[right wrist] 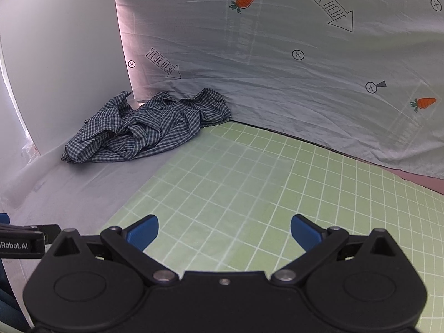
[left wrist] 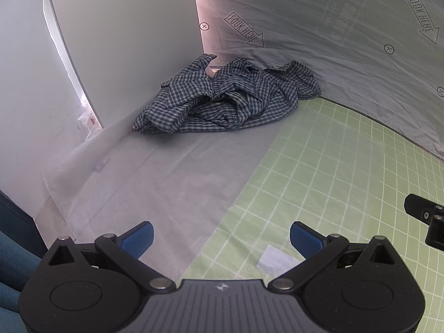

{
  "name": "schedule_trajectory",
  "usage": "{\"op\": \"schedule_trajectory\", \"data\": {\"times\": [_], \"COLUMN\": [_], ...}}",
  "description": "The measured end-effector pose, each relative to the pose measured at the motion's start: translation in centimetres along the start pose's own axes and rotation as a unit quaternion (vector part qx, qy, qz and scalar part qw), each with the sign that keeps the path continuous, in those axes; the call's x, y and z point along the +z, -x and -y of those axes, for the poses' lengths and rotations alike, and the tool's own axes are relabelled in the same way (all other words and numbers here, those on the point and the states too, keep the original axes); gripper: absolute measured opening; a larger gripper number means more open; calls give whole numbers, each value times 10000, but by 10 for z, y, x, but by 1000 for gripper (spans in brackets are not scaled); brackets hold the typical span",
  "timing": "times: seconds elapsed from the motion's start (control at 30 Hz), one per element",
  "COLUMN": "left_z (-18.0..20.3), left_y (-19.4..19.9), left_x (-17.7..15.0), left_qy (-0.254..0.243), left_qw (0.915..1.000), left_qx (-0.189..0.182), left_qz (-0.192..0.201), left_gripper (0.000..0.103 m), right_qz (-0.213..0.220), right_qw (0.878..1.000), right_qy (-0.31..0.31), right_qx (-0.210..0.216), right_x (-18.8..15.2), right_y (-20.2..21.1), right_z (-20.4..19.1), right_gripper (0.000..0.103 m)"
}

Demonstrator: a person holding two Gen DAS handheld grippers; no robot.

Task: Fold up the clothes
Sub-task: 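Reach both grippers to the crumpled checked shirt and close on its fabric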

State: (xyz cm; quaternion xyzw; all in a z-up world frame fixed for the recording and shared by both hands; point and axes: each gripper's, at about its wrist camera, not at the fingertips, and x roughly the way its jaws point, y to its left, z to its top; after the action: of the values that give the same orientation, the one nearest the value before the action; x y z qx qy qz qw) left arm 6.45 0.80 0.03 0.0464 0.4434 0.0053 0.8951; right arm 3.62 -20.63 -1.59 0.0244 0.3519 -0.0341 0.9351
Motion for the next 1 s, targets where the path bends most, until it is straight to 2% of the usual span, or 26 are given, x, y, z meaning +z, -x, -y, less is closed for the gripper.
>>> {"op": "schedule_trajectory", "data": {"times": [0.2,0.43,0.57,0.63,0.73,0.77,0.8,0.83,0.87,0.9,0.93,1.0], "left_z": [-17,-40,-55,-61,-67,-69,-70,-71,-72,-72,-72,-71], "left_y": [-50,-128,-175,-199,-226,-234,-241,-246,-251,-255,-257,-258], "left_x": [57,112,136,148,162,165,169,171,173,175,175,173], "left_qy": [392,669,870,935,948,954,957,942,931,944,976,1012], "left_qw": [9989,9967,9950,9945,9944,9944,9945,9948,9951,9951,9947,9945], "left_qx": [244,467,474,462,450,441,428,383,338,300,298,248], "left_qz": [23,-51,-78,-94,-103,-91,-78,-59,-45,-62,-80,-93], "left_gripper": [103,103,100,93,79,72,60,53,41,25,18,13], "right_qz": [-36,-168,-228,-282,-384,-422,-458,-504,-530,-546,-548,-515], "right_qw": [9999,9997,9988,9980,9968,9963,9955,9947,9944,9941,9941,9946], "right_qy": [101,47,39,81,-41,-115,-212,-276,-295,-302,-291,-251], "right_qx": [25,187,426,562,698,742,802,851,871,881,887,869], "right_x": [44,88,103,109,115,118,119,120,120,120,120,121], "right_y": [-65,-170,-227,-257,-293,-305,-314,-323,-328,-333,-336,-338], "right_z": [-3,-17,-32,-42,-49,-52,-53,-54,-55,-57,-58,-60], "right_gripper": [103,102,88,83,71,68,68,68,65,51,43,8]}}
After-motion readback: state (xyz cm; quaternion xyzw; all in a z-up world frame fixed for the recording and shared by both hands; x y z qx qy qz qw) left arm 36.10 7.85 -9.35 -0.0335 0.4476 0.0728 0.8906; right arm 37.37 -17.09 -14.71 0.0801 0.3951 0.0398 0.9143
